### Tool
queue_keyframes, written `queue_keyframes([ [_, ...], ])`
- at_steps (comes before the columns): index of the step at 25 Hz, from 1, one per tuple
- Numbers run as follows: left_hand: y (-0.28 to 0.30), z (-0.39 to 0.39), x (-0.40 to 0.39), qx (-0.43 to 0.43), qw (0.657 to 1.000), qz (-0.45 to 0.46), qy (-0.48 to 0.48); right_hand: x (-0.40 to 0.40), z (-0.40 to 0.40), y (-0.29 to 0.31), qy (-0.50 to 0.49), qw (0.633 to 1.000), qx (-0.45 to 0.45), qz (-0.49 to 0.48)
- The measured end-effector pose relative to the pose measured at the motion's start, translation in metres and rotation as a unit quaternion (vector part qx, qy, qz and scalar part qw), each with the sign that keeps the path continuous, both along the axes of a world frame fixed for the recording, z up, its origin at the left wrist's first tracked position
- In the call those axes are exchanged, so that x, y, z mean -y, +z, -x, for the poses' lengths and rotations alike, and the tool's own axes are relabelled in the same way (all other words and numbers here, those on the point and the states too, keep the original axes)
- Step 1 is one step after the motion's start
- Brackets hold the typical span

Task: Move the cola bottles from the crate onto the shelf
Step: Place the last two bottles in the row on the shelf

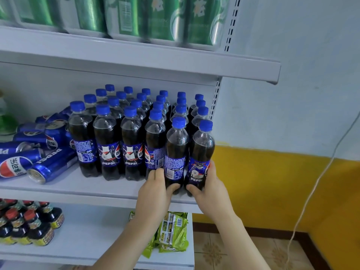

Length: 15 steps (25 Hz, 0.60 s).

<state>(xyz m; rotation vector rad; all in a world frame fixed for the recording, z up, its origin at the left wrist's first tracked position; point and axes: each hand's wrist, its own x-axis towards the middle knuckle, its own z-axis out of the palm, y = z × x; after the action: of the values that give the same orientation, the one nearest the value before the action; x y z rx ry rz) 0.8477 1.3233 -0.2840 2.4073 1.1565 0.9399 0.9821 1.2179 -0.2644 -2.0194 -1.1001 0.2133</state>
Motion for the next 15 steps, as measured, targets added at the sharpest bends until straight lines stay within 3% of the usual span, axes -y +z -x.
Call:
queue_keyframes([
  [7, -0.006, -0.014, -0.007, -0.010, 0.995, -0.099, 0.008, -0.012, -0.004, -0.013, -0.045, 0.998, -0.005, -0.034],
  [15, 0.002, -0.027, -0.008, -0.068, 0.996, -0.050, 0.038, -0.025, -0.013, -0.023, -0.053, 0.997, 0.024, -0.046],
])
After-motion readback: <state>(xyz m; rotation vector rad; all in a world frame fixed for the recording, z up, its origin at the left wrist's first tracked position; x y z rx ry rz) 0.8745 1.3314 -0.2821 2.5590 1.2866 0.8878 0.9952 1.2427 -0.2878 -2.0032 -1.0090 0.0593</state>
